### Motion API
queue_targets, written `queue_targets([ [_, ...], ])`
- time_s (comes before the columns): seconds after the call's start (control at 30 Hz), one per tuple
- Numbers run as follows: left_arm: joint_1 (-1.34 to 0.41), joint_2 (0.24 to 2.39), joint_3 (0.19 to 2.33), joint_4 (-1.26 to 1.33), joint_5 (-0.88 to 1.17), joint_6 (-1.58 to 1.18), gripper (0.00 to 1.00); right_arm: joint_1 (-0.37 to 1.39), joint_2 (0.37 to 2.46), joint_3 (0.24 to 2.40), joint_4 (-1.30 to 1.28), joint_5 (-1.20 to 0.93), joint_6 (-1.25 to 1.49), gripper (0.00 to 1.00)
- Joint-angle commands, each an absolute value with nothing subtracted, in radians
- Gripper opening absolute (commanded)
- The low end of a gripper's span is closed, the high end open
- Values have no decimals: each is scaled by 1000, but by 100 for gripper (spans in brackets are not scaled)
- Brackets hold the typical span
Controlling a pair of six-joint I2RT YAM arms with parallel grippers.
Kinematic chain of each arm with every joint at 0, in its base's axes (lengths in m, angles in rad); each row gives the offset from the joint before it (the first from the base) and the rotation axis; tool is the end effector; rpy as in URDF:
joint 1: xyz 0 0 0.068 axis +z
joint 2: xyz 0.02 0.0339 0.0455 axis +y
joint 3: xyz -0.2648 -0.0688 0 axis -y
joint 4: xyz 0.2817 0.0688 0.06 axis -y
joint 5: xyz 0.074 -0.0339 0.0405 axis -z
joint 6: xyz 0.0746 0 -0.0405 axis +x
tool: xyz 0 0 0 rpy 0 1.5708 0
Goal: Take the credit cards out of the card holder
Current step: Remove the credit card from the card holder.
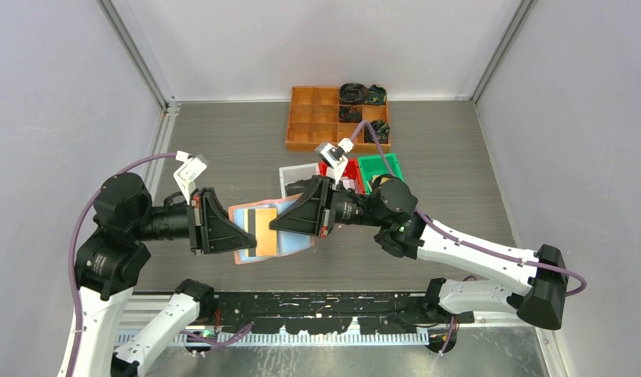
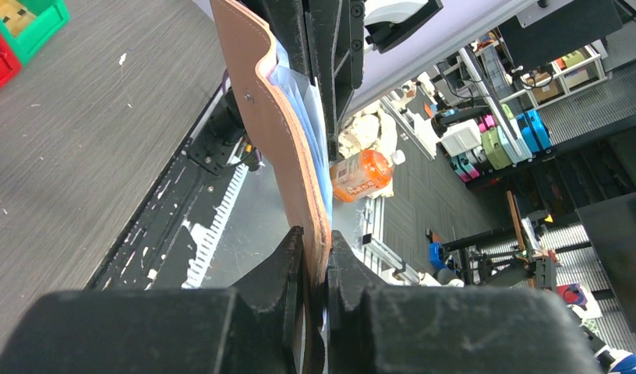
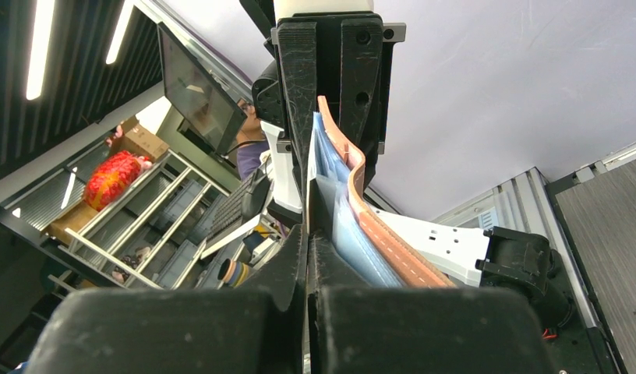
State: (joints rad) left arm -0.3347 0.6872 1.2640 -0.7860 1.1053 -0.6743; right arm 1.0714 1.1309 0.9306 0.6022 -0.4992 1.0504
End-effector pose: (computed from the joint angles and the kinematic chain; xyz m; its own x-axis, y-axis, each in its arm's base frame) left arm 0.0951 -0.1036 0.4631 -0.7608 -0.0321 -0.6482 0.6376 0.1495 -0.7557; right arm 0.1236 0.3012 0.4104 -0.7586 0.2000 -0.6201 -0.6507 -0.2812 0.7054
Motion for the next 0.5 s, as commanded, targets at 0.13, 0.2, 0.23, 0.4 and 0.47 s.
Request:
queue_targets([
  [0.13,-336,687,1292,-727,1125,-684,9,1052,1049,932,635,-519,1041,1],
  [0.2,-334,688,1295,-727,1123,-682,9,1046,1022,925,598,-500,1019,1],
  [0.23,-334,689,1295,-727,1123,-681,8,1044,1010,925,577,-491,1007,1],
  [0.4,-334,692,1294,-722,1119,-679,8,1043,1028,927,585,-499,1026,1],
  [0.47,-334,690,1292,-726,1117,-670,7,1042,1046,926,617,-513,1050,1],
])
